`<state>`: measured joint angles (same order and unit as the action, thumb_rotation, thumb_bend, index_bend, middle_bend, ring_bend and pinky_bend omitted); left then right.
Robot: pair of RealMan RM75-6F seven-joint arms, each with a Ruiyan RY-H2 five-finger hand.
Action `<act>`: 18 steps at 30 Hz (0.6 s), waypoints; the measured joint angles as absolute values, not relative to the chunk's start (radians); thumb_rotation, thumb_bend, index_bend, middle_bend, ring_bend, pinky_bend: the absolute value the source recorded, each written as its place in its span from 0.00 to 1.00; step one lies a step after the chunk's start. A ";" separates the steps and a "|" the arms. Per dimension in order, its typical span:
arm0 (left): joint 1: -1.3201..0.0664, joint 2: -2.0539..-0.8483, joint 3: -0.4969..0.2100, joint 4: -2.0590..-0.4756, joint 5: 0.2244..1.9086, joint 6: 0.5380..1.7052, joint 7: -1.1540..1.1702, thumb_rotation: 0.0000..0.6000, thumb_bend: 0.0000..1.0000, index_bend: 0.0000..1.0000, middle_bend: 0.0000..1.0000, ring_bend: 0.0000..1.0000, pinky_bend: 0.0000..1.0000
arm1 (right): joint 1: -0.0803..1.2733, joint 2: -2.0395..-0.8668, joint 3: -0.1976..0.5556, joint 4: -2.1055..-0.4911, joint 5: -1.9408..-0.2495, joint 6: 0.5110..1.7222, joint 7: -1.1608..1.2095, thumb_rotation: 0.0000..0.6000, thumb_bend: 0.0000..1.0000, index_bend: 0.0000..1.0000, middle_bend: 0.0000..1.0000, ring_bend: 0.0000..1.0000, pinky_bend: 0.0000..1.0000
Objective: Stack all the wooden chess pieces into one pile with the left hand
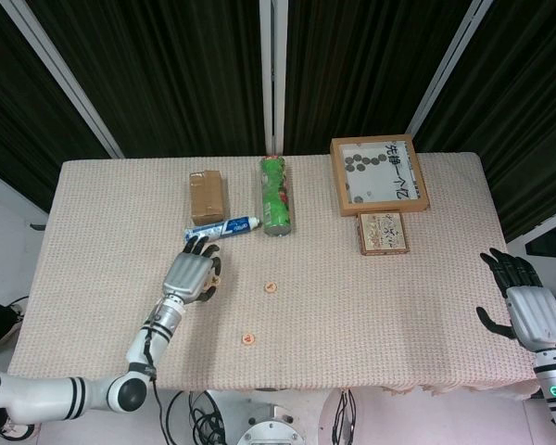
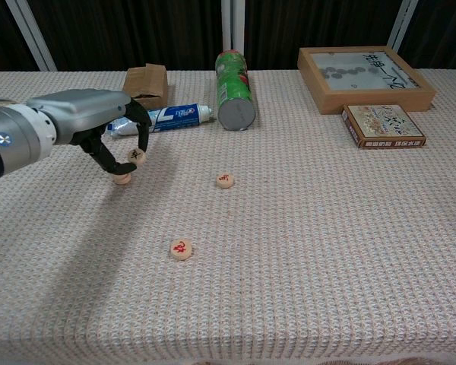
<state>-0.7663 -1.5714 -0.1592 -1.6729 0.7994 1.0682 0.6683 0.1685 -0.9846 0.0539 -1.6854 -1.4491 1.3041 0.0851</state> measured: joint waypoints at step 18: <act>-0.741 -1.538 -0.115 -1.648 0.829 1.062 0.586 1.00 0.31 0.48 0.16 0.00 0.00 | 0.175 -0.989 0.053 -1.685 -1.437 1.289 0.067 1.00 0.28 0.00 0.00 0.00 0.00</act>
<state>-0.7410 -1.5380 -0.1146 -1.6476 0.8291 1.0618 0.5864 0.1750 -0.9894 0.0530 -1.6846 -1.4369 1.2890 0.0673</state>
